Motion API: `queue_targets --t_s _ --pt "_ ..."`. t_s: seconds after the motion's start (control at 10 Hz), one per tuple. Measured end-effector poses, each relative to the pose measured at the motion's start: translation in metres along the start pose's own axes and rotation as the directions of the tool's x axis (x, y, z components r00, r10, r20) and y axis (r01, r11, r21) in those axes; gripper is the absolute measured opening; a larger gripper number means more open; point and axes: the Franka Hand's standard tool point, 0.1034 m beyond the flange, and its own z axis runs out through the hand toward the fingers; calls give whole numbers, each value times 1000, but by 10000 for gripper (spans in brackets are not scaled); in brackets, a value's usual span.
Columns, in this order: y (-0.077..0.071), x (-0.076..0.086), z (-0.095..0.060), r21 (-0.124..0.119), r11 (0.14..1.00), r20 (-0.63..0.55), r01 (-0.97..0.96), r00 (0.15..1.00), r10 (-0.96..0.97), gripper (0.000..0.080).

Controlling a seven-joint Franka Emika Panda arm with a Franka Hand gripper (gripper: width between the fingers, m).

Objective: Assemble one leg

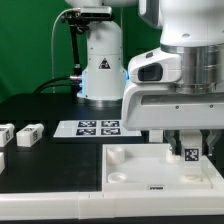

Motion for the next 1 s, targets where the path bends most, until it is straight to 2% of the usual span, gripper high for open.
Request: queue_targets --t_s 0.1,0.2,0.4,0.5,0.7,0.8,1.0 --pt "-1 3 -1 19 982 -15 -186 982 186 290" --pt "-1 3 0 24 958 -10 -287 958 287 290" --pt "-1 4 1 38 795 7 -606 796 606 290" --pt "-2 5 0 45 726 2 -687 726 687 290" --pt "-3 5 0 37 541 6 -840 541 841 290" --pt "-2 5 0 37 566 4 -823 567 824 290" --pt "-4 4 0 37 594 3 -804 594 804 541"
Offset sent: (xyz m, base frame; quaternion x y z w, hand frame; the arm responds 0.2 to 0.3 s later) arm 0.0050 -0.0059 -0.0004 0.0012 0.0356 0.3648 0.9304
